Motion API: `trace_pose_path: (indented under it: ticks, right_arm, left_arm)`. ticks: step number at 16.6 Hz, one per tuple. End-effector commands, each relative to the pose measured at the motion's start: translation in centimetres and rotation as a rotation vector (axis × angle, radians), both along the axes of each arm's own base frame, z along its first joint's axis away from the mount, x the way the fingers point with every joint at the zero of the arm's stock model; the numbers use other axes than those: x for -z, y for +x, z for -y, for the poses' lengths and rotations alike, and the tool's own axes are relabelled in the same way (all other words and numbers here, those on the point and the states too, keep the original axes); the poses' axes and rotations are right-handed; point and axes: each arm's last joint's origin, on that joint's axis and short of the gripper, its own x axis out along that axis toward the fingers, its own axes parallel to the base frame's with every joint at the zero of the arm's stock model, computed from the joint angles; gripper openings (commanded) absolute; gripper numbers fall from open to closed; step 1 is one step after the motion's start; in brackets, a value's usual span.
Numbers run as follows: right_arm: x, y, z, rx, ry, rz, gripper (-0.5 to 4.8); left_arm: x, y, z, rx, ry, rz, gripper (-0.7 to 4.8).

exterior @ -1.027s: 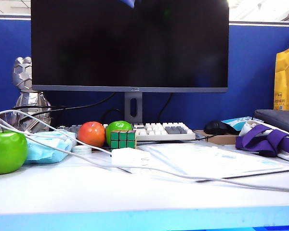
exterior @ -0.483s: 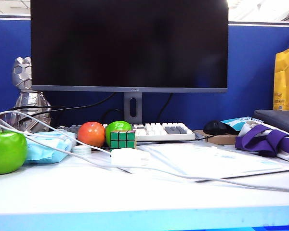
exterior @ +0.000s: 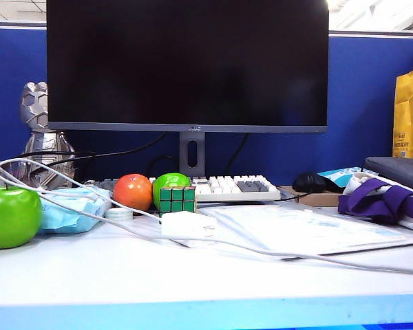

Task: Pick up the Type-C charging cable and the charging base, insert one end of the Type-C charger into the corresponding slot on the base, and finally place the plugged-in charger back on the table.

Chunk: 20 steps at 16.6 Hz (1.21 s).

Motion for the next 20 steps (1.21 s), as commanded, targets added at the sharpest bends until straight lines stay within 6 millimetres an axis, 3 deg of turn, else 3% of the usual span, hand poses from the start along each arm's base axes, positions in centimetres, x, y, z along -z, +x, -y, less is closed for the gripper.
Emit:
trace_pose_path:
  ticks: [1,5,9,12,14,18,20]
  right_arm:
    - [5.6,-1.8,1.5,0.236,-0.006,-0.013,-0.05]
    - [14.6,-3.5,2.2,0.258,0.004,-0.1,-0.06]
    - [20.4,-4.1,2.5,0.273,-0.001,-0.19,-0.05]
    - [20.0,-4.2,2.6,0.274,0.036,-0.126,-0.05]
    - [19.9,-4.3,2.6,0.273,0.044,-0.112,-0.05]
    - [20.0,-4.3,2.6,0.273,0.043,-0.114,-0.05]
    - [20.0,-4.3,2.6,0.273,0.043,-0.113,-0.05]
  left_arm:
    - [1.1,-0.7,-0.6,-0.037,0.048,-0.062,0.16]
    - [2.0,-0.4,-0.4,-0.022,0.1,-0.132,0.16]
    - [2.5,-0.5,-0.3,0.02,0.127,-0.164,0.16]
    - [3.0,0.0,0.1,0.027,0.14,-0.183,0.16]
    - [4.3,1.4,1.1,0.042,0.165,-0.218,0.16]
    - [9.8,6.5,5.0,0.12,0.178,-0.251,0.16]
    - [13.9,9.1,6.9,0.129,0.156,-0.225,0.16]
